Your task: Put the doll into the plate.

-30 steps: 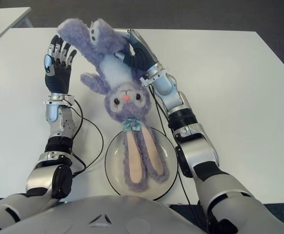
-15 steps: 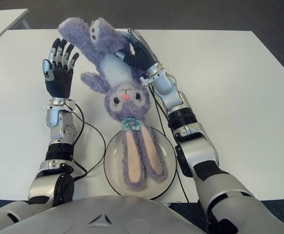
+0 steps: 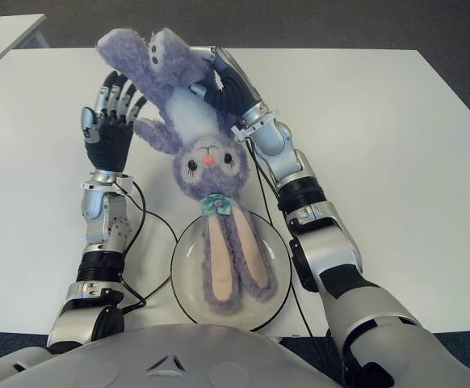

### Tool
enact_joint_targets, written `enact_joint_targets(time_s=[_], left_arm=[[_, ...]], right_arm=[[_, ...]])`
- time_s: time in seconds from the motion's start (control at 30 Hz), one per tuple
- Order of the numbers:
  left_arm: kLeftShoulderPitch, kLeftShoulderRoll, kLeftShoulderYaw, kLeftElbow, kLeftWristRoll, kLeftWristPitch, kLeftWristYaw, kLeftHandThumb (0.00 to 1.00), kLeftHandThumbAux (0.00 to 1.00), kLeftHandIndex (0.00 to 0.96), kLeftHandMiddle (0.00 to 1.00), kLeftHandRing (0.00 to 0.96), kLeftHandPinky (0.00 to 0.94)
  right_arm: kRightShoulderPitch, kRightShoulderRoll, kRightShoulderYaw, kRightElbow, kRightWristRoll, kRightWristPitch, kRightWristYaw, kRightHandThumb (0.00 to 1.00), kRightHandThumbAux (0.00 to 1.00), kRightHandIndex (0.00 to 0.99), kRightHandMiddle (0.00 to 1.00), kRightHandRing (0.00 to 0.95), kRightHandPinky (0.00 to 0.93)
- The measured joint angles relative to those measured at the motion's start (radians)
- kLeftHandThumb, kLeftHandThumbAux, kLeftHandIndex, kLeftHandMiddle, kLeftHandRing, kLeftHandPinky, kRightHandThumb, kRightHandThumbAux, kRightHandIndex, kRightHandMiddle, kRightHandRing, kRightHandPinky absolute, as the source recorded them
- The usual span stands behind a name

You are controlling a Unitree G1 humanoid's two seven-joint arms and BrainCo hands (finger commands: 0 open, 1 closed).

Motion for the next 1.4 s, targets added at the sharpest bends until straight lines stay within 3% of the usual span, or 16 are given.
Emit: enact_joint_targets(time_s=[0.43,0.67,1.23,1.4], left_arm=[[0.045,-0.001,-0.067,-0.097,0.002,0.075,0.002,0.183,0.295,0.002,0.000,0.000,0.000],[0.055,-0.005,-0.089,-0.106,0.013,0.084,0.032,0.134,0.329,0.000,0.000,0.000,0.000],[0.016,-0.022,-0.130,0.020,0.165,0.042,0.209,0.125,0.391,0.021,0.025,0.024,0.064],[-0.001,-0.034,-0.140,0.047,0.220,0.029,0.275,0.153,0.453,0.053,0.051,0.050,0.105]], right_arm=[[-0.004,0.002,0.000,0.049,0.007,-0.008,0.018,0.698,0.719,0.438,0.837,0.833,0.829],[-0.009,0.003,-0.001,0.077,0.018,-0.023,0.022,0.698,0.719,0.438,0.833,0.828,0.822],[-0.015,0.009,0.003,0.111,0.004,-0.030,0.017,0.696,0.720,0.438,0.826,0.819,0.816],[-0.017,0.011,0.006,0.113,-0.001,-0.031,0.011,0.696,0.720,0.438,0.823,0.817,0.813]])
